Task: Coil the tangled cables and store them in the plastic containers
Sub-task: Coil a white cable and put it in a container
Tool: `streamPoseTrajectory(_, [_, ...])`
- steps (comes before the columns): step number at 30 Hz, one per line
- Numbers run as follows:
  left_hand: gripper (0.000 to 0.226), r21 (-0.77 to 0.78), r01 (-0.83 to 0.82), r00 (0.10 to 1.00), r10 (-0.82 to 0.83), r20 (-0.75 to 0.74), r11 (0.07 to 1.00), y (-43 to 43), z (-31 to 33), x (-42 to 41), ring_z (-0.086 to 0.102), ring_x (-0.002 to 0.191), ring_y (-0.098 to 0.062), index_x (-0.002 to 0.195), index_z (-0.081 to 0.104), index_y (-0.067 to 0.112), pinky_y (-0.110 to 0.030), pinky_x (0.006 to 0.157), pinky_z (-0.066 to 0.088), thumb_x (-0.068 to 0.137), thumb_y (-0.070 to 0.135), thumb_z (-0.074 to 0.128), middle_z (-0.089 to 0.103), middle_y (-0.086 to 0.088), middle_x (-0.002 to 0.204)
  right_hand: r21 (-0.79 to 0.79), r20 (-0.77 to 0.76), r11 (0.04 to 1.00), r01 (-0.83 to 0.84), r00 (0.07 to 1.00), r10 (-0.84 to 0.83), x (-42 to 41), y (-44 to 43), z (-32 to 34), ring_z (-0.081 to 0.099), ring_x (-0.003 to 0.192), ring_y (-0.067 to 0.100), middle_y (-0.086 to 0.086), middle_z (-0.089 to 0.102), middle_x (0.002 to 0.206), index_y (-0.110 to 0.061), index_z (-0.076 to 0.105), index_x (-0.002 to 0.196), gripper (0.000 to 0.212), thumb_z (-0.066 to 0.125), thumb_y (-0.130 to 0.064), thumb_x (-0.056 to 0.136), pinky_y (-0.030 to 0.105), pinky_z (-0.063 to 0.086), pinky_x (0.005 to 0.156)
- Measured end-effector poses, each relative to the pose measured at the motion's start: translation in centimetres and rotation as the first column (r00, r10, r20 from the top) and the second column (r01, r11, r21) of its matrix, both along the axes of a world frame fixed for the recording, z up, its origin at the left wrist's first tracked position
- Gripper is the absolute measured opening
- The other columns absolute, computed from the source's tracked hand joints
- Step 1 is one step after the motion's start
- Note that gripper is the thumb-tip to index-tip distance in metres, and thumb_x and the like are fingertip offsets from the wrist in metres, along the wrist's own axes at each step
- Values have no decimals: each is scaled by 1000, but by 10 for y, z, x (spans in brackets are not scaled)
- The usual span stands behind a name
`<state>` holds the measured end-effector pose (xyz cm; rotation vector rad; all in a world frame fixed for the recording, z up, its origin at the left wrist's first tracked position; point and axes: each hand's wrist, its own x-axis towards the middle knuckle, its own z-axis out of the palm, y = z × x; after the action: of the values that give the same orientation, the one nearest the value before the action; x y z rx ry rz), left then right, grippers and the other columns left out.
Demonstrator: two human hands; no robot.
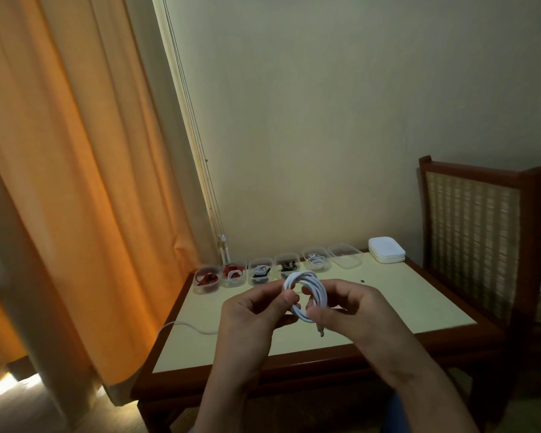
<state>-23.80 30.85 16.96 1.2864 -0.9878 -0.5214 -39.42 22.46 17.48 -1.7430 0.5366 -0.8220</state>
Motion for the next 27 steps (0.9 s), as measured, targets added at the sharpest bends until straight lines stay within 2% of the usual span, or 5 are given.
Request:
streamPoseTrajectory(4, [20, 3, -55, 998, 54, 36, 999, -2, -2, 1, 74, 94, -8, 111, 76, 24, -29, 82, 61, 94, 18, 68, 79, 7, 97, -290, -95, 931, 220, 962, -257, 8, 4, -2, 65, 87, -1, -20, 70, 90, -52, 65, 107, 29, 75, -34, 88, 21, 54, 77])
streamPoseTrajectory(9, [20, 11, -103, 988, 101, 114, 995, -6, -3, -1, 73, 90, -7, 114, 75, 23, -30, 84, 62, 98, 18, 65, 77, 9, 93, -545, -139, 767, 339, 866, -481, 16, 8, -4, 61, 77, -2, -19, 67, 87, -38, 64, 129, 35, 67, -39, 94, 6, 40, 64])
streamPoseTrajectory(14, [18, 9, -121, 980, 118, 159, 993, -8, -2, -2, 72, 88, -2, 113, 73, 21, -24, 81, 61, 99, 15, 63, 74, 20, 92, -651, -132, 675, 348, 823, -552, 17, 8, -4, 60, 87, 4, -10, 71, 105, -33, 61, 136, 38, 61, -37, 99, 15, 46, 79])
streamPoseTrajectory(18, [20, 10, -189, 962, 183, 202, 982, -10, -3, 0, 72, 88, 1, 118, 72, 22, -29, 85, 62, 101, 19, 62, 74, 20, 93, -711, -41, 612, 348, 847, -530, 15, -2, -11, 56, 80, 5, -7, 69, 93, -24, 75, 113, 20, 67, -24, 96, 20, 47, 73])
streamPoseTrajectory(27, [22, 10, -310, 894, 288, 342, 951, -11, -2, 0, 67, 89, 8, 120, 70, 28, -28, 83, 61, 102, 24, 60, 71, 15, 100, -694, 130, 564, 448, 848, -514, 7, -12, -12, 57, 80, 2, -14, 64, 87, -21, 75, 98, 13, 71, -11, 91, 8, 38, 73])
